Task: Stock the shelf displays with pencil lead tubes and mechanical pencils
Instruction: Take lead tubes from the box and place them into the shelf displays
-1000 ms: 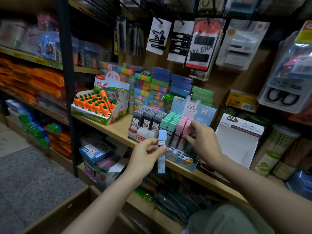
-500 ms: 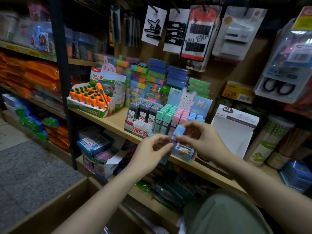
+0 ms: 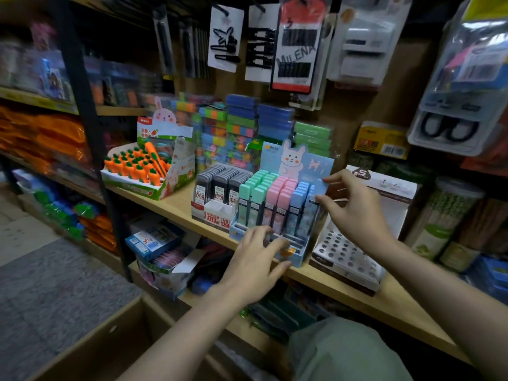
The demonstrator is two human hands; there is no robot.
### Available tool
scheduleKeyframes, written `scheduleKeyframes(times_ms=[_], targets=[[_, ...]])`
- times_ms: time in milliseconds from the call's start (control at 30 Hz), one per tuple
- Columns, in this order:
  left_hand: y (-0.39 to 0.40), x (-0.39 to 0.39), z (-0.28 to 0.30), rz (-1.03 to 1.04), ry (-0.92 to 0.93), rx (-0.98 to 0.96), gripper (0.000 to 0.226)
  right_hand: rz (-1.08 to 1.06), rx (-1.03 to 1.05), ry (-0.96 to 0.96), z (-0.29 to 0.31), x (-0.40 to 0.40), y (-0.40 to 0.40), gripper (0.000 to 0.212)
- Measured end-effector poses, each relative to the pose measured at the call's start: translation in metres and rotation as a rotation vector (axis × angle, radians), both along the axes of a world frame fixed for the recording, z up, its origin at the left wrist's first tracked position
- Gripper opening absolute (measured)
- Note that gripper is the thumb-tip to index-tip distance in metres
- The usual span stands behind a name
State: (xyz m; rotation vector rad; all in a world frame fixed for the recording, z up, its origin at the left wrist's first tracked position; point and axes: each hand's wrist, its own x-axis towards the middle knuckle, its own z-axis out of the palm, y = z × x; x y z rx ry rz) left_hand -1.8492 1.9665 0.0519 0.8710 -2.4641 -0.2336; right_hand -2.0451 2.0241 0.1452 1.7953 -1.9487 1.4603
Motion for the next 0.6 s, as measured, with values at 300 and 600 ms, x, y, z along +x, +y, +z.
scheduleKeyframes(times_ms=[300,600], targets=[[-0.008,0.004,-0.002,0.005,-0.073,0.003,0.043,0.001,0.075,0.089,-0.017,-0.005,-0.008,0.021],[-0.015,0.004,0.039,-0.036,0.091,-0.159,0.033,-0.029,0.141,0.191,-0.026,0.003,-0.005,0.021]])
